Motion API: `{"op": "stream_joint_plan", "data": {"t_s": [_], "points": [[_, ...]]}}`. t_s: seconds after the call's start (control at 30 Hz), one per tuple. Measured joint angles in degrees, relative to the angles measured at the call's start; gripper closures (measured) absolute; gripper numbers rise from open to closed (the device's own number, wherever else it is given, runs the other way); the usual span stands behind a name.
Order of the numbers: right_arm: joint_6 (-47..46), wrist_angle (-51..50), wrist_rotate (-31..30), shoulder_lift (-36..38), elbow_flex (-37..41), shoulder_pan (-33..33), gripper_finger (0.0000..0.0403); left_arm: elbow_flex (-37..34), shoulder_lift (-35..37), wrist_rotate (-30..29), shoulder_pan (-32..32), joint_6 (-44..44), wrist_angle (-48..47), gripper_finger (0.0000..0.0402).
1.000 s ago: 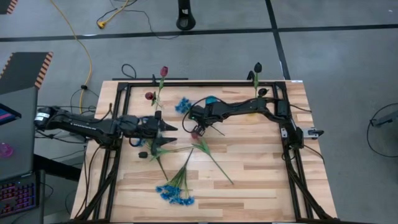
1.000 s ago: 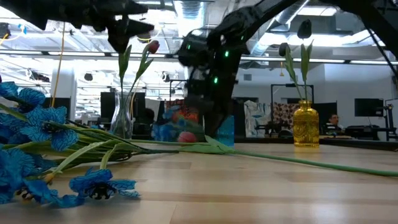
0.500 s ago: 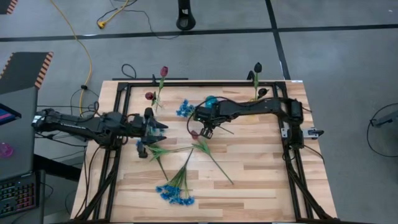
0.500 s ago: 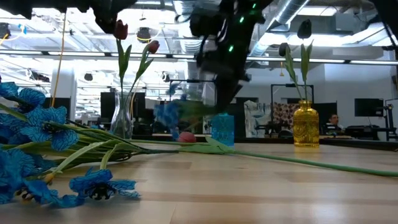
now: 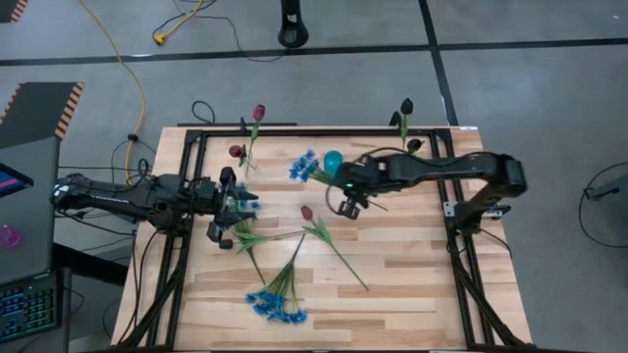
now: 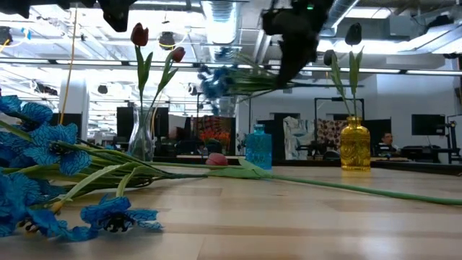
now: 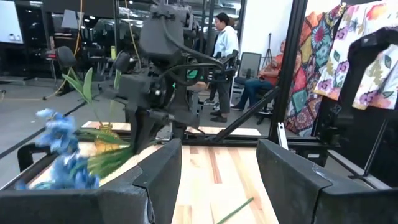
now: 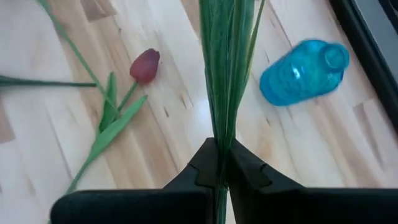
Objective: Sort flowers into vase by color
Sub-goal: Put the top blue flowers into the blue vase
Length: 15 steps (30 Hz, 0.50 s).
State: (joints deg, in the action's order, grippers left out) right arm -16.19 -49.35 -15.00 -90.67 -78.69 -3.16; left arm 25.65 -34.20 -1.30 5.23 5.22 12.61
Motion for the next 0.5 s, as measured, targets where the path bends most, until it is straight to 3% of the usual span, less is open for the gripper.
{"op": "stream_joint_plan", "data": {"t_s": [0.1, 0.23, 0.37, 0.5], "points": [[-3.1, 11.7, -0.4, 7.0, 9.7, 0.3, 0.0358, 0.0, -0.5, -0.3, 0.0, -0.3, -0.1, 0.0205], [-2.3, 35.2, -2.8, 14.9, 22.1, 0.8, 0.0358, 0.0, -0.9, -0.5, 0.0, -1.9, 0.1, 0.0205], [5.5, 62.3, -5.8, 18.3, 32.2, 0.7, 0.0358, 0.0, -1.1, -0.6, 0.0, -2.4, 0.0, 0.0205], [15.2, 83.9, -6.5, 17.0, 38.1, -0.9, 0.0358, 0.0, -1.4, -0.6, 0.0, -2.1, 0.0, 0.0205]]}}
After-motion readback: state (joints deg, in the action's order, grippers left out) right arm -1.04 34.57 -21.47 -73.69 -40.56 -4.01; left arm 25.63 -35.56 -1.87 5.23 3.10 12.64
